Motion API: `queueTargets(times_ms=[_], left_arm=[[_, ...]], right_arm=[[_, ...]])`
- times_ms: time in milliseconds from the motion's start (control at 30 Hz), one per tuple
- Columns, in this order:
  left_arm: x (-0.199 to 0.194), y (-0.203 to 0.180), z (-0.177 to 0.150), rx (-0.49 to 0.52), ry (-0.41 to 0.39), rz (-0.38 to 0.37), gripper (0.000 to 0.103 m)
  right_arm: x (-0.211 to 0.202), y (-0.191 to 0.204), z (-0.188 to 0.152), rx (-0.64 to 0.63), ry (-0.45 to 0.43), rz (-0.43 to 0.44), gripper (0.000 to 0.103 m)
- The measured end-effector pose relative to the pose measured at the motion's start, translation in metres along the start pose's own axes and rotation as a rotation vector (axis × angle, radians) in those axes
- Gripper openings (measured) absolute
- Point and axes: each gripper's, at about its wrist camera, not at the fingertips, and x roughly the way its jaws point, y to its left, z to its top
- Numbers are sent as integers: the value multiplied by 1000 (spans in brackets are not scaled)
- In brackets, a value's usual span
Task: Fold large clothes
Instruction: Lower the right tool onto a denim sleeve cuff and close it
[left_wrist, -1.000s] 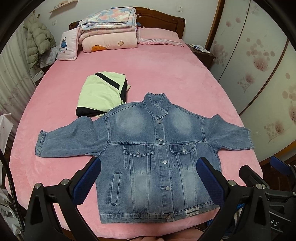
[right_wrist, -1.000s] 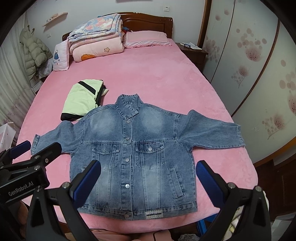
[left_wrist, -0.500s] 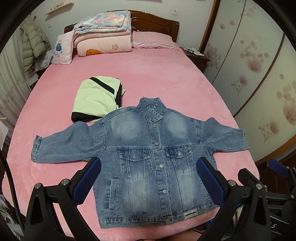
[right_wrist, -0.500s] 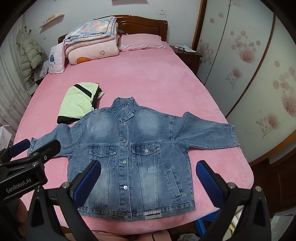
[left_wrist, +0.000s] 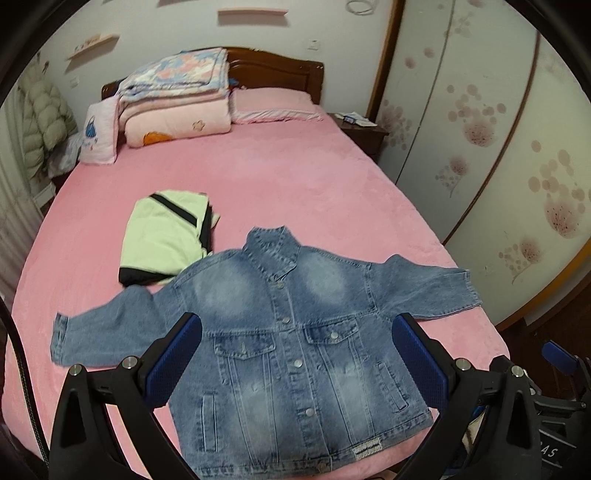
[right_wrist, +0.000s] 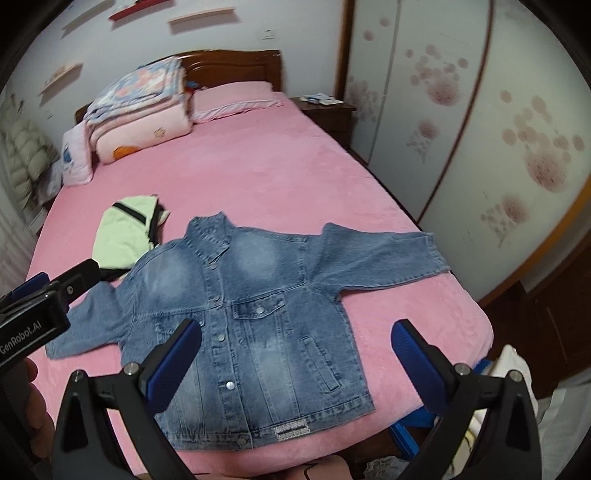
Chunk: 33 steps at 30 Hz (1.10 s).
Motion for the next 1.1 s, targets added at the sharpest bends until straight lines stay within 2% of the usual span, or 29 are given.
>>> queueTargets(times_ms=[267,400,600,800,867,967,1100], left_arm=[[3,-30,15,46,-33,20,102],[11,-53,24,70,-42,57,102],[29,-102,43,74,-61,107,102],[69,-154,69,12,-2,82,102],[83,-167,75,-23,-1,74,102],[111,-183,79,-67,2,99,102],[155,-204,81,-60,32,112,102]], right_arm=[[-2,-36,8,61,-70,-22,103],[2,-58,19,64,-115,-25,103],[22,-107,44,66,-180,91,103],[51,-168,69,42,-259,150,103],[62,-187,74,30,-290,136,103],[84,-214,83,1,-344,80,103],[123,-244,95,-46,-326,42,103]])
